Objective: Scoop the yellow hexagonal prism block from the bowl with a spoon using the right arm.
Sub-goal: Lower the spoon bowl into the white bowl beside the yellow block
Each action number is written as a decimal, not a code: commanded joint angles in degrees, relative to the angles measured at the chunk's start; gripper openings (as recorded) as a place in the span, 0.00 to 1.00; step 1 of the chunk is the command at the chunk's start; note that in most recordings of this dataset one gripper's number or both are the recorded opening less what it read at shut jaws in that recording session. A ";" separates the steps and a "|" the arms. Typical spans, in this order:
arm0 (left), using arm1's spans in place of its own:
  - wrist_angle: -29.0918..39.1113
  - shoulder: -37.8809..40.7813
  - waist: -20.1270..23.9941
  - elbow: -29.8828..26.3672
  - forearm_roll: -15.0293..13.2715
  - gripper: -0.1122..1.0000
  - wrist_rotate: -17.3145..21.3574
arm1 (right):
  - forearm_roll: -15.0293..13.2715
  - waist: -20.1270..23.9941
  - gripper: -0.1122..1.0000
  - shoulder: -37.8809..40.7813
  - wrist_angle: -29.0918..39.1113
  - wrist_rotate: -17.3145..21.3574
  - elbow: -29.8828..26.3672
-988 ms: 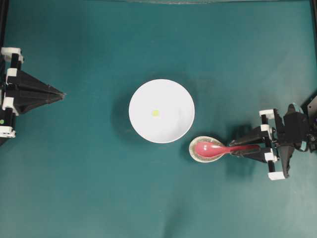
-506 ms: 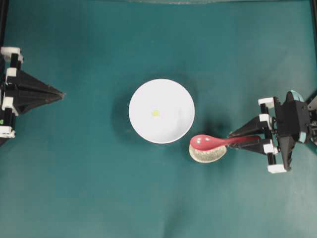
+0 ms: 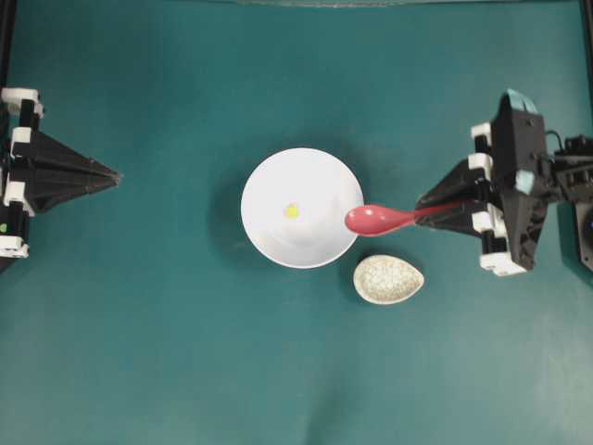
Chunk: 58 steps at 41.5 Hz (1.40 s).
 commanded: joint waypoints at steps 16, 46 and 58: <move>-0.35 0.44 0.09 -0.70 0.09 0.11 0.26 | -3.25 -6.68 0.32 9.23 15.03 0.18 -14.94; -0.35 0.70 0.09 -0.79 0.09 0.11 0.26 | -5.63 -7.47 0.32 27.69 34.63 1.41 -31.99; -0.35 0.70 0.09 -0.79 0.09 0.11 0.26 | -5.63 -7.47 0.32 30.59 32.96 1.05 -31.99</move>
